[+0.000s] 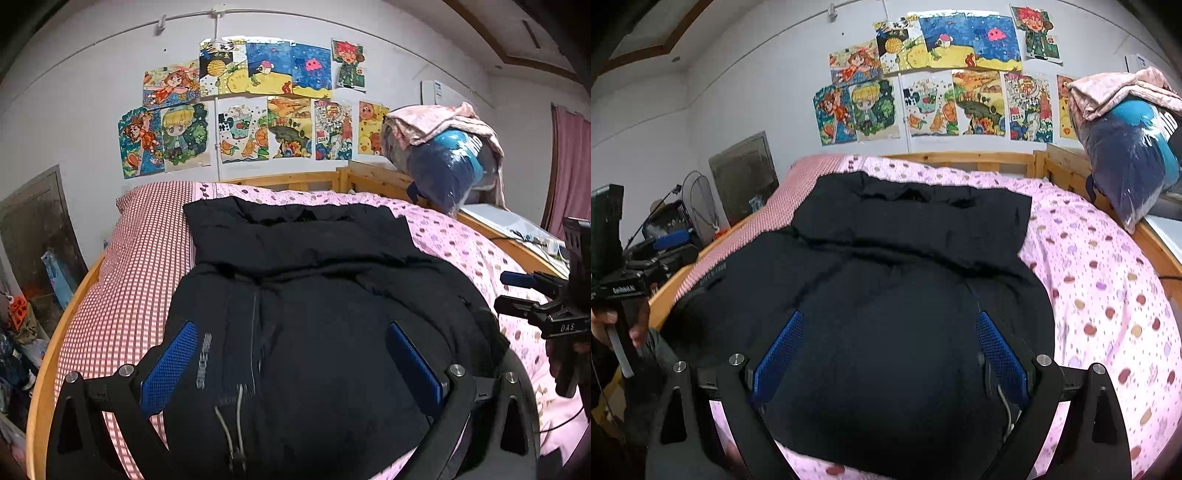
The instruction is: Fold large clothes
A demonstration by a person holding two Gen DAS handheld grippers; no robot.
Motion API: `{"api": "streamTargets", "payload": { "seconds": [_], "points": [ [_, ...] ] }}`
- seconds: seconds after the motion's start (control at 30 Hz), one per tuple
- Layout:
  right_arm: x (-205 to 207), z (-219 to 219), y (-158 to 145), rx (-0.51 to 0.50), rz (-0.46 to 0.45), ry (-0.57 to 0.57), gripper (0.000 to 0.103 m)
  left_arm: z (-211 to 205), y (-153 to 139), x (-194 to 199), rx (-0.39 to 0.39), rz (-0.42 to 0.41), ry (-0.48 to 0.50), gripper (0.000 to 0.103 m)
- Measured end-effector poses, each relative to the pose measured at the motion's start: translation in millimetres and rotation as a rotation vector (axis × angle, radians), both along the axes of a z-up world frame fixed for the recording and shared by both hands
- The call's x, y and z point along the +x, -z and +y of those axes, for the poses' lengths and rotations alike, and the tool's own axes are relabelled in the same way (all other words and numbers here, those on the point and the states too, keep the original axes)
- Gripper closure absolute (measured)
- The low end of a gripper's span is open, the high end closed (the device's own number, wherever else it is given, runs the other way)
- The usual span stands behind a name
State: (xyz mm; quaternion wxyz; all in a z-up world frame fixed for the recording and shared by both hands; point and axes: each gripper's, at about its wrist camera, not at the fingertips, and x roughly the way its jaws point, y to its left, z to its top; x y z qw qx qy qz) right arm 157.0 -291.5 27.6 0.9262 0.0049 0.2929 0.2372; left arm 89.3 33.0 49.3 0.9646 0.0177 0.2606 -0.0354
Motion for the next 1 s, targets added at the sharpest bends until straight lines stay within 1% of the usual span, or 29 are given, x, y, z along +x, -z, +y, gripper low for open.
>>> {"api": "streamTargets", "payload": {
  "seconds": [0.1,0.27,0.57,0.67,0.77,1.0],
  "points": [
    [-9.6,-4.3,8.1,-0.007,0.008,-0.003,0.011,-2.4,8.3,-12.0,0.000,0.000,0.009,0.000],
    [-23.0,-7.1,25.9,-0.040,0.037,-0.020,0.011,-6.8,29.6,-26.3,-0.003,0.030,0.040,0.000],
    [-44.2,7.6,53.7,-0.142,0.090,-0.075,0.011,-19.7,53.9,-54.9,0.076,0.019,0.139,0.000],
    [-48.5,9.7,59.5,-0.164,0.103,-0.080,0.011,-22.7,61.0,-59.2,0.089,0.035,0.154,0.000],
    [-50.8,10.6,64.5,-0.162,0.122,-0.080,0.011,-25.6,66.7,-60.2,0.114,0.043,0.153,0.000],
    [-51.4,14.5,73.5,-0.170,0.152,-0.063,0.011,-27.8,79.0,-55.9,0.146,0.078,0.154,0.000]
  ]
}}
